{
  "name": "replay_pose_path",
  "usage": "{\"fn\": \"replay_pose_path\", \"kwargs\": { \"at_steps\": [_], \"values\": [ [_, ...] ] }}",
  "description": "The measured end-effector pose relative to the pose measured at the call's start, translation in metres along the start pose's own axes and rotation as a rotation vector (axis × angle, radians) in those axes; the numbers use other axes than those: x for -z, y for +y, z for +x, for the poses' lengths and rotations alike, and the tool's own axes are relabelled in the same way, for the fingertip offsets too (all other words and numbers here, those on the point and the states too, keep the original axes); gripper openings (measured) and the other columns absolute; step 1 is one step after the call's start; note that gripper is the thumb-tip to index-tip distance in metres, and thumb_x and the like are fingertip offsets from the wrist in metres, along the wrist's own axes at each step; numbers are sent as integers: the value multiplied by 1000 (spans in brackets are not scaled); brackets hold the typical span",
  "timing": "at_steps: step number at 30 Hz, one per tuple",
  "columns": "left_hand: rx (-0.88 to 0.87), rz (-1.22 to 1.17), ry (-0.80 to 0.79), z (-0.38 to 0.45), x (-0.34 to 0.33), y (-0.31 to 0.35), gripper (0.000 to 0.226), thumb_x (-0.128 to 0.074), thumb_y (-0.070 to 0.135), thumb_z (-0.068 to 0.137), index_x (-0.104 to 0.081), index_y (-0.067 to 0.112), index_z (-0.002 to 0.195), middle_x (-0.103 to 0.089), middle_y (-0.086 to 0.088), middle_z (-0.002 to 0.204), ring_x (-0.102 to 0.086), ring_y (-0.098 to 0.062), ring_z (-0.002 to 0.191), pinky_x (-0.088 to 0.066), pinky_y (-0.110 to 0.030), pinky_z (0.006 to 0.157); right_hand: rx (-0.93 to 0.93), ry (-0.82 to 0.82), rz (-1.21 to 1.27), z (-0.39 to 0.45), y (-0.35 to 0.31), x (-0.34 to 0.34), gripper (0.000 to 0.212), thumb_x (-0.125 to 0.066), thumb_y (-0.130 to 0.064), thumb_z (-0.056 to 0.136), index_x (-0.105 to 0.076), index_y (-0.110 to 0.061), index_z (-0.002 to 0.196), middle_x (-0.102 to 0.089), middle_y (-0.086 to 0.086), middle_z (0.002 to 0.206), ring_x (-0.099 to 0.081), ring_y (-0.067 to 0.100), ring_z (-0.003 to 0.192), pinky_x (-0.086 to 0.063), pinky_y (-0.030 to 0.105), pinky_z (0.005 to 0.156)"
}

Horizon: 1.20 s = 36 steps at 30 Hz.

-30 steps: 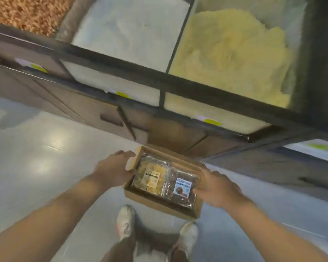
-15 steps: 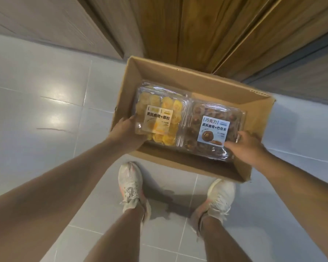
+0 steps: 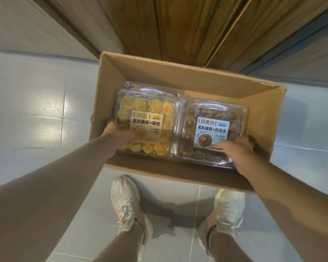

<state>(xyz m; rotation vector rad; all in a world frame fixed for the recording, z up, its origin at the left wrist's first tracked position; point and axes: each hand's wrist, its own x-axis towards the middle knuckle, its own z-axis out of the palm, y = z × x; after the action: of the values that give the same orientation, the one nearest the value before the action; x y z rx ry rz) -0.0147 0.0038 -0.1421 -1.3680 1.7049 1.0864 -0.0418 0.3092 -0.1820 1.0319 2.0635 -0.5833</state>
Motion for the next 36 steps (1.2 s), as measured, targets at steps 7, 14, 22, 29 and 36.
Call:
{"fn": "replay_pose_path", "kwargs": {
  "at_steps": [7, 14, 22, 29, 36],
  "values": [
    [-139, 164, 119, -32, 22, 2, 73, -84, 16, 73, -34, 21, 126, -52, -8, 128, -57, -30, 112, -56, -50, 93, 219, 7, -26, -57, -1, 33, 108, -87, -59, 56, -39, -23, 146, -48, 10, 144, -48, 35, 132, -46, 52, 107],
    [-262, 246, -2, -29, 27, 11, 77, -71, 21, 89, -24, 24, 150, -63, -3, 116, -65, -21, 89, -61, -44, 69, 338, -104, -179, -53, -11, 36, 68, -66, -33, 94, -33, -25, 153, -40, 11, 153, -45, 36, 130, -47, 41, 96],
    [-371, 153, -177, -39, 44, 2, 53, -61, 48, 79, -44, 34, 127, -68, -1, 120, -69, -30, 109, -60, -60, 83, 424, -219, -100, -75, -8, 48, 71, -56, -21, 103, -13, -29, 159, -55, 4, 146, -62, 29, 124, -57, 36, 87],
    [-464, -47, -210, -103, 79, 15, 43, -59, 1, 98, -55, 31, 128, -72, 0, 112, -71, -23, 99, -63, -45, 82, 509, -187, 17, -131, 1, 100, 67, -57, -16, 101, -21, -29, 157, -56, 1, 145, -57, 26, 129, -48, 43, 104],
    [-588, -108, -289, -248, 161, 40, 51, -59, 2, 95, -58, 37, 132, -77, -9, 106, -74, -29, 93, -61, -42, 79, 545, -195, 73, -232, -9, 226, 59, -55, -23, 102, -29, -32, 154, -68, -1, 128, -69, 10, 99, -49, 17, 76]
  ]
}}
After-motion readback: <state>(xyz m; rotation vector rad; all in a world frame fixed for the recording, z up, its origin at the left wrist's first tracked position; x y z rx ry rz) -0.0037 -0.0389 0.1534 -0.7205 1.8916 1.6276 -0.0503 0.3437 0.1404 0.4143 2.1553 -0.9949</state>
